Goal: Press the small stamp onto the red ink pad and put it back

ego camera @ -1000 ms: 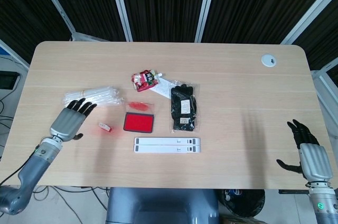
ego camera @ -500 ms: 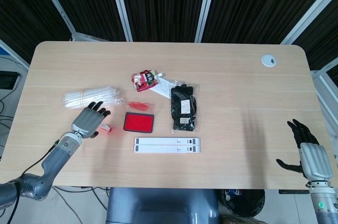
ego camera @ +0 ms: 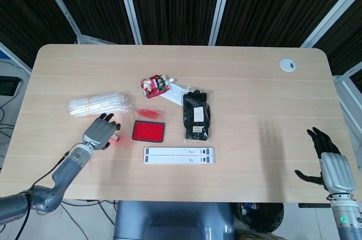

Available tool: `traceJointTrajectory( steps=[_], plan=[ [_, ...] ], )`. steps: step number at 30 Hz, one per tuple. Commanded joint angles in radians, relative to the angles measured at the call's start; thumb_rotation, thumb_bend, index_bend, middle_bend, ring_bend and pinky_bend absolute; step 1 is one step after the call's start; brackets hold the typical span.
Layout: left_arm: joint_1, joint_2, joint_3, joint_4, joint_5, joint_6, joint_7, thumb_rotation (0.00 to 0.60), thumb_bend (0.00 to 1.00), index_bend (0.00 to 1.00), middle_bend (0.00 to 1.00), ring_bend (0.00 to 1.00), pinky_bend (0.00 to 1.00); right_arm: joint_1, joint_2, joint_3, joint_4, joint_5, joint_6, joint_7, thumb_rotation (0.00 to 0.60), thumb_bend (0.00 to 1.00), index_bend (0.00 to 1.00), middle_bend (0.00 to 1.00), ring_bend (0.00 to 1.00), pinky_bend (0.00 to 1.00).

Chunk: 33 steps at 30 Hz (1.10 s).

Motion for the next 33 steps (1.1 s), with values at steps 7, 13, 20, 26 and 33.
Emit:
traceJointTrajectory(
  steps=[7, 13, 20, 26, 33],
  plan=[
    [-0.008, -0.012, 0.015, 0.022, 0.004, 0.011, -0.016, 0.600, 0.33, 0.40, 0.43, 0.11, 0.18, 0.000, 0.001, 0.000, -0.005, 0.004, -0.002, -0.002, 0.600, 0.07, 0.00, 0.00, 0.00, 0.18],
    [-0.011, -0.013, 0.025, 0.027, 0.007, 0.017, -0.020, 0.600, 0.36, 0.43, 0.44, 0.12, 0.18, -0.001, 0.001, 0.000, -0.005, 0.006, -0.001, 0.000, 0.600, 0.07, 0.00, 0.00, 0.00, 0.18],
    [-0.013, -0.013, 0.034, 0.030, 0.005, 0.027, -0.022, 0.600, 0.36, 0.45, 0.44, 0.12, 0.18, -0.001, 0.001, -0.001, -0.003, 0.004, 0.000, 0.002, 0.600, 0.08, 0.00, 0.00, 0.00, 0.18],
    [-0.015, -0.012, 0.040, 0.032, 0.000, 0.033, -0.022, 0.600, 0.36, 0.48, 0.44, 0.12, 0.19, -0.001, 0.001, -0.001, -0.004, 0.002, 0.000, 0.000, 0.600, 0.08, 0.00, 0.00, 0.00, 0.18],
    [-0.015, -0.016, 0.047, 0.035, 0.001, 0.042, -0.025, 0.600, 0.41, 0.53, 0.50, 0.19, 0.24, -0.001, 0.002, -0.001, -0.006, 0.002, 0.001, 0.000, 0.600, 0.08, 0.00, 0.00, 0.00, 0.18]
  ],
)
